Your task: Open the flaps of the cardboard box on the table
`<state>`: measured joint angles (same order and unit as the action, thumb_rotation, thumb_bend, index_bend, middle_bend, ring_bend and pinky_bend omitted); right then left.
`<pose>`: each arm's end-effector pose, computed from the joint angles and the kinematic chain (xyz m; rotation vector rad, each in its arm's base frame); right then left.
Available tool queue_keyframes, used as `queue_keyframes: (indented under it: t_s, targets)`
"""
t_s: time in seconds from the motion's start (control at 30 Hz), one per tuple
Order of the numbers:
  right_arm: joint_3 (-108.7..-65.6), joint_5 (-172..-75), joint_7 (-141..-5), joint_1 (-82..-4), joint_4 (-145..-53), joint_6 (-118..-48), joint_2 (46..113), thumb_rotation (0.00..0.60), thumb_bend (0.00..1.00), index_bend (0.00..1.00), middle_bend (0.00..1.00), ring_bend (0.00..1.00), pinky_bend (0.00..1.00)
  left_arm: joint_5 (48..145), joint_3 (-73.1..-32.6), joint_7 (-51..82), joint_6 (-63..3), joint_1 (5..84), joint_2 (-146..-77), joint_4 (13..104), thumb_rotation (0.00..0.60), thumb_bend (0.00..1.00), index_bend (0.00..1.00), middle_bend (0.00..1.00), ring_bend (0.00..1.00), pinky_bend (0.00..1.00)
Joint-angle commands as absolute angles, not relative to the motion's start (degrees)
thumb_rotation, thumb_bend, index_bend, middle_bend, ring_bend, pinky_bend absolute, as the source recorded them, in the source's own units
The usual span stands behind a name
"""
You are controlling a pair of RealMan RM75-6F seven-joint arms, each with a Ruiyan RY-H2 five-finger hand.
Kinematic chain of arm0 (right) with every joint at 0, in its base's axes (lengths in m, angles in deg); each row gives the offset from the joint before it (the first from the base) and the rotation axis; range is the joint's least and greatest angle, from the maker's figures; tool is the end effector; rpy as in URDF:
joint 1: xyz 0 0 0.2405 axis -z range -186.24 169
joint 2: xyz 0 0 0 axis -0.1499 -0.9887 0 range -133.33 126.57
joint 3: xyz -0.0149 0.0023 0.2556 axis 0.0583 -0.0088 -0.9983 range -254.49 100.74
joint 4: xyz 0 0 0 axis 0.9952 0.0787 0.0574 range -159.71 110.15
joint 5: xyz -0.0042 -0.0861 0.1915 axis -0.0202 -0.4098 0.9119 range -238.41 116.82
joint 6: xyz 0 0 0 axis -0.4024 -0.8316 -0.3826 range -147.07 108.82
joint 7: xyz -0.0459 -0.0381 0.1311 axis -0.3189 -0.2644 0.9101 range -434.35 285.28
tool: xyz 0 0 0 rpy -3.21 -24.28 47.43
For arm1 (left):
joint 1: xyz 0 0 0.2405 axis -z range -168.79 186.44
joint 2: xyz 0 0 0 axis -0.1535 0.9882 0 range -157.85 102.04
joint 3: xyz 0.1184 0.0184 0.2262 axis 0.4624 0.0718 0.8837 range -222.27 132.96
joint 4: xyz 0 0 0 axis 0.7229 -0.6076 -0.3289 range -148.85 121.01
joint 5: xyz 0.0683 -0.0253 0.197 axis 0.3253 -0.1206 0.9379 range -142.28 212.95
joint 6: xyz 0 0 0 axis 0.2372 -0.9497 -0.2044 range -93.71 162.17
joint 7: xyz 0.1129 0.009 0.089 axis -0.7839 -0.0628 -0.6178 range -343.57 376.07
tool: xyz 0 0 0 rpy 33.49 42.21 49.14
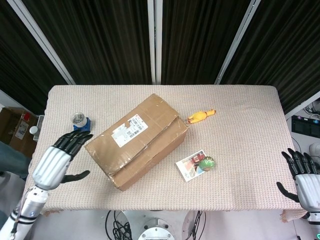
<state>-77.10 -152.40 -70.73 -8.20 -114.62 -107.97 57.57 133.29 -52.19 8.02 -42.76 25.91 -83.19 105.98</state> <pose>-0.3250 -0.1423 0.1776 1.4162 -0.8860 0.8741 -0.1430 0.2157 0.1595 -1.7333 -0.7696 -1.3097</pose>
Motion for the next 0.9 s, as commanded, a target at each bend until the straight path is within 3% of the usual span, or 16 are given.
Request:
queue_keyframes:
  t_s: [0.03,0.23,0.43,0.9]
  targets:
    - [-77.0,-152.2,-70.1,-8.0,-114.1,-108.1,57.8,0.600,0.18,0.00,0.00,0.00,0.00,127.5,-56.3,3.3,-35.7,32.7,-89.1,109.9,0.535,0.00,0.11,0.13,0.10,0.21]
    - [-76.7,-152.6,-69.2,-7.7,-113.3,-108.6,58.0,0.600,0.18,0.00,0.00,0.00,0.00,115.8,-59.9,-3.0,-29.1,40.9,-100.5,107.1,0.503,0.00,0.10,0.13,0.10,0.21]
    - [-76.9,-151.8,-67.9,-7.1,-112.4,-109.2,57.6,0.600,0.18,0.00,0.00,0.00,0.00,109.9,-60.3,-9.2,-27.9,44.8,-106.0,104.1,0.498,0.00,0.10,0.13,0.10,0.21]
    - [-76.9,-151.5,-67.8,-7.3,-111.6,-108.5,58.2,0.600,0.18,0.00,0.00,0.00,0.00,111.9,-56.6,-13.5,-32.1,46.0,-111.4,99.0,0.495,0.00,0.10,0.13,0.09,0.21]
